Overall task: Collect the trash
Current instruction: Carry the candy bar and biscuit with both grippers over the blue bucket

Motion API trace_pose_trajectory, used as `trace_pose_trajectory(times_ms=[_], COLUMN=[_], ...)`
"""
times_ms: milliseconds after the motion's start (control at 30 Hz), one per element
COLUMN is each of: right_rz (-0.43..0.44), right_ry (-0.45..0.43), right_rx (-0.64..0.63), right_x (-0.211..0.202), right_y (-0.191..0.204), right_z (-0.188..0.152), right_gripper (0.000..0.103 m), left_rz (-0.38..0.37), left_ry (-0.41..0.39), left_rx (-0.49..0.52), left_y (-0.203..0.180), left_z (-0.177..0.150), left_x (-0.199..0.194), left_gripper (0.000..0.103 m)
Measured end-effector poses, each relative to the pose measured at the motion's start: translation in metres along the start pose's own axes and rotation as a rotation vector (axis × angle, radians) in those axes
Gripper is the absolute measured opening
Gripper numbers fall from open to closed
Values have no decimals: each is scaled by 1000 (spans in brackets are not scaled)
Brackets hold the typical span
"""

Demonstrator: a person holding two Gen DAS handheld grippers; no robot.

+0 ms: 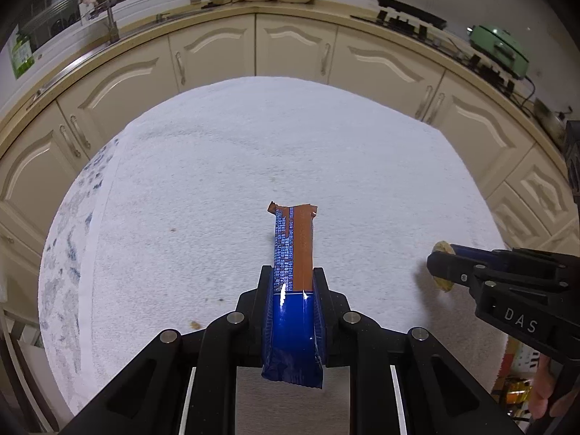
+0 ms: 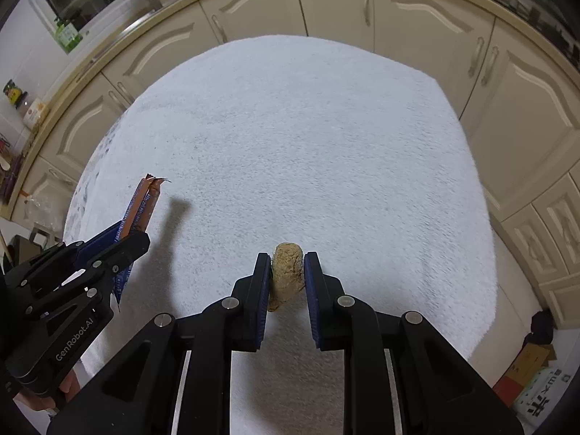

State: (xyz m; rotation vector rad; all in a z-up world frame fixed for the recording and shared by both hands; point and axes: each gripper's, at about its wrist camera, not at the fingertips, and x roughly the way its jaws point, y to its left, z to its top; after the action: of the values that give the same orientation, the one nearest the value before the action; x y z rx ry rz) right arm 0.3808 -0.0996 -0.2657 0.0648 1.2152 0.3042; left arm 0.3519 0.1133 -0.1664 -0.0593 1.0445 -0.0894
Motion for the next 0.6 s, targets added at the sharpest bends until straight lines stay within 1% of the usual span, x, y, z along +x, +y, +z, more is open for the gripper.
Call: trace_pose_trajectory(times_ms=[167,233,467,600], right_rz=[-12,-17,-45,-66], right_ry=[-26,-36,-67,-84], right_rx=[35,53,155,219], right_x=[-17,-23,-49,-65], right_y=[-21,-30,-83,-116], right_z=[-10,-14,-39,-57], right_gripper=[19,19,19,19], left_rz=[-19,-38,-79,-112], left_ry=[0,0,7,8], left_rx=[52,72,165,231], left_y=[-26,-40,-90,-129], left_z=[2,4,4,2], left_x=[-3,-4,-4,-5], left_gripper=[16,16,16,16])
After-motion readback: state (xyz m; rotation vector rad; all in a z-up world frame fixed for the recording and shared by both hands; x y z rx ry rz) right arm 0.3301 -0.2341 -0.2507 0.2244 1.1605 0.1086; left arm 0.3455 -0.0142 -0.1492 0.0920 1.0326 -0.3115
